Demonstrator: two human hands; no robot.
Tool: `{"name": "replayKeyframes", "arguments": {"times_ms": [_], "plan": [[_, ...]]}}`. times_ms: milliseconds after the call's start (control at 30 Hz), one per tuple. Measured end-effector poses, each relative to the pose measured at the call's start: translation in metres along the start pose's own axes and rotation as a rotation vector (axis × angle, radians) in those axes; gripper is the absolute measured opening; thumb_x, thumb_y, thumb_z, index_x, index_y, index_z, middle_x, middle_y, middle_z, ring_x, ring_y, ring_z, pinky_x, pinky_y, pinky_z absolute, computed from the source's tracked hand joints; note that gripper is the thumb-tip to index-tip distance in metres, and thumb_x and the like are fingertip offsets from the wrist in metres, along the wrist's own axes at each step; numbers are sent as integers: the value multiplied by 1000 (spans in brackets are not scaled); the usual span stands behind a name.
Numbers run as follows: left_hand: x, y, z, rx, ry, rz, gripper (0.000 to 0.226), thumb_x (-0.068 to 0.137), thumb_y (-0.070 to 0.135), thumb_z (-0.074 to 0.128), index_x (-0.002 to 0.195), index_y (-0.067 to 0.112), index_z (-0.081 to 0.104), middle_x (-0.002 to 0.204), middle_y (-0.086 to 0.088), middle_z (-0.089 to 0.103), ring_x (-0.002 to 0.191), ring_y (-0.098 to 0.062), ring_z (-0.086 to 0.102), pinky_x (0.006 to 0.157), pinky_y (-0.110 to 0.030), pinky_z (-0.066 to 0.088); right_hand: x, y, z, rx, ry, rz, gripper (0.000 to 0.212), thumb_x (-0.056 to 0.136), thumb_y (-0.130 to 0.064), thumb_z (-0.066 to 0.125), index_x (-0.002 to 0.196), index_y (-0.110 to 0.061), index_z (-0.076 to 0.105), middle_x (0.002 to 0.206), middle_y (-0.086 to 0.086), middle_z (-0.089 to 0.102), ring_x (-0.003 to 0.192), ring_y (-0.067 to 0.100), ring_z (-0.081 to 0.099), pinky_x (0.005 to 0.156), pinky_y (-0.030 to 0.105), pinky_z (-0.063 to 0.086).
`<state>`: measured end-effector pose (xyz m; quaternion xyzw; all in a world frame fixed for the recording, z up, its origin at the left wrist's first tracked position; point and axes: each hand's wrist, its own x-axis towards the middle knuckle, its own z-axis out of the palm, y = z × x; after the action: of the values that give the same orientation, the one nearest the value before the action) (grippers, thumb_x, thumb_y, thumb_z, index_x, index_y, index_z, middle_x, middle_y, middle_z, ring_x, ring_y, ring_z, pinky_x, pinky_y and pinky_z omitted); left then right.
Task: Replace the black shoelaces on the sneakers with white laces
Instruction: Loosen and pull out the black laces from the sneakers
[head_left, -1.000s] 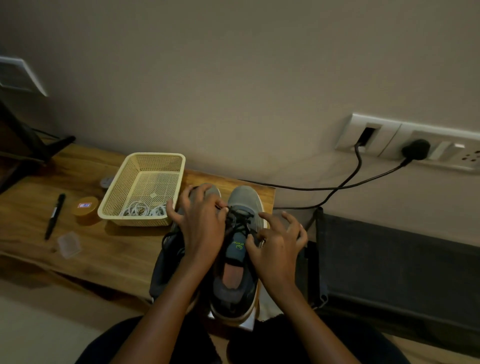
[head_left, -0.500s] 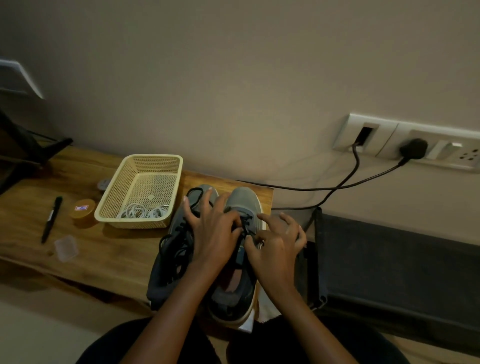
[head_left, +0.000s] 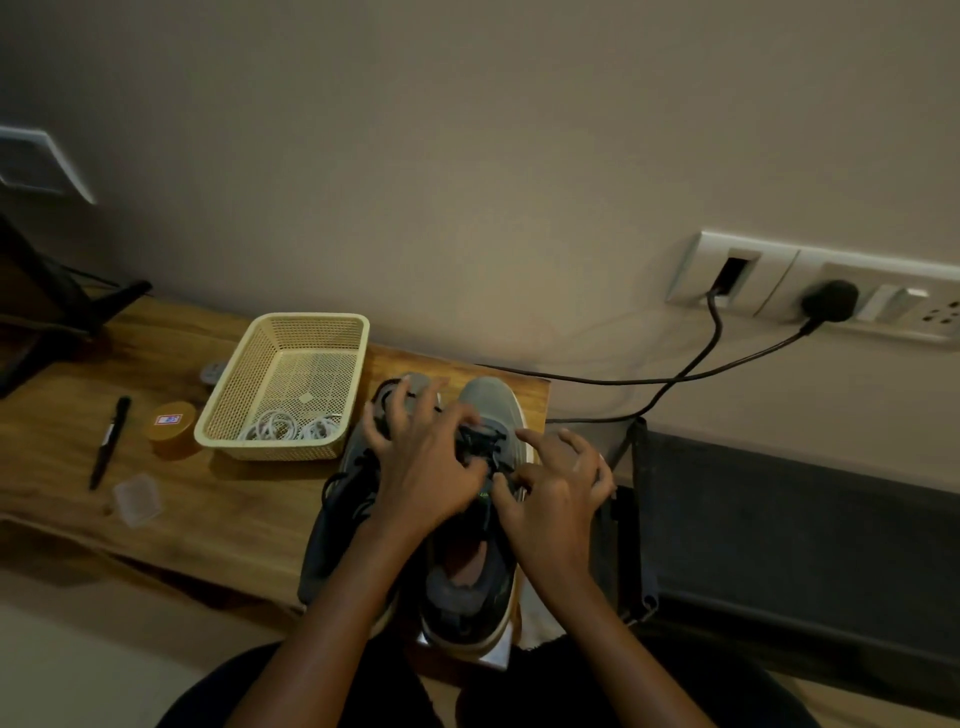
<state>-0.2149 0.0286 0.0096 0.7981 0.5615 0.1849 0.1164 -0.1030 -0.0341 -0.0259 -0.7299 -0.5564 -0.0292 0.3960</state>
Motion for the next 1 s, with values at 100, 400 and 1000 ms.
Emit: {"name": "replayKeyframes", "arguments": {"times_ms": [100,400,1000], "plan": [[-6,5,8,180,-68,56,22,83,40,62,104,33,57,153,4,19,144,-26,-9,104,-54,-21,0,0,0,3,6,3,17,70,-26,64,57,-15,68,114,-2,65,122,23,33,99,52,22],[-1,8,5,11,205,-58,11,72,25,77,71,29,67,134,8,52,139,-22,23,108,-52,-6,0,-1,-2,-23,-28,36,19,70,-19,75,54,-16,65,115,-3,65,123,28,36,101,54,20],[-2,4,5,198,-27,48,12,81,39,67,92,33,65,151,6,27,144,-25,-3,103,-52,-21,0,-1,-1,-19,-17,16,13,69,-20,74,58,-15,69,113,-3,66,122,27,38,99,57,24]]}}
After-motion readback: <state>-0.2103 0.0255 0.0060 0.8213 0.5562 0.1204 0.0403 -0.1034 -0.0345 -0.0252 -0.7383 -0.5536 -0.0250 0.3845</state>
